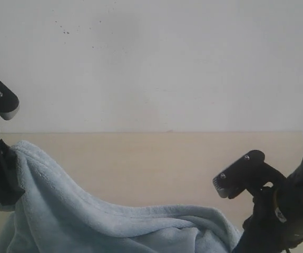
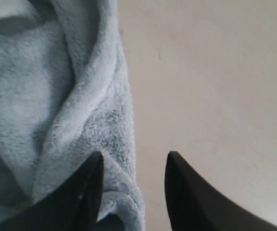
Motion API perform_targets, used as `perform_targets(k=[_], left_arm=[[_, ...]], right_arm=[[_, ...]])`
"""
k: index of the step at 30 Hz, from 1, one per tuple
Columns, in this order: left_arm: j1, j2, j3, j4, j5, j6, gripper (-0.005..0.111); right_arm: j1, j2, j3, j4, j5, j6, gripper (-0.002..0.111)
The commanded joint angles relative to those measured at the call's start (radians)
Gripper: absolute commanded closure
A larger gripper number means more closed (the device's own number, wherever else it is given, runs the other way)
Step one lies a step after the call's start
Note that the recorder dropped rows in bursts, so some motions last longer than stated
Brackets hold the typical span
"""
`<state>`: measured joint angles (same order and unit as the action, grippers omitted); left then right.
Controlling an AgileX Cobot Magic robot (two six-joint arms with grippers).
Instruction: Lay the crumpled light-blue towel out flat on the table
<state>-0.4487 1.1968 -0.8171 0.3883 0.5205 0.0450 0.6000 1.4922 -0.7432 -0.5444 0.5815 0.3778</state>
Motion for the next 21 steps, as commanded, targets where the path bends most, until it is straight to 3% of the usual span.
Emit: perform_targets(k=[1,5,21], left_arm=[[-0.003,0.001,0.003,-0.009,0.003,-0.007,0.103],[-0.003,0.001,0.003,-0.009,0.003,-0.007,0.103],[-0.003,0.001,0.003,-0.011,0.029,-0.007,0.103]], right_arm=[[0.092,-0.073,-0.02,0.131,0.035,-0.186,0.068],[0.154,-0.055,-0.013,0.199,0.058,-0.308,0.068],[0.148,0.136,-0.002,0.041,0.129,-0.147,0.068]])
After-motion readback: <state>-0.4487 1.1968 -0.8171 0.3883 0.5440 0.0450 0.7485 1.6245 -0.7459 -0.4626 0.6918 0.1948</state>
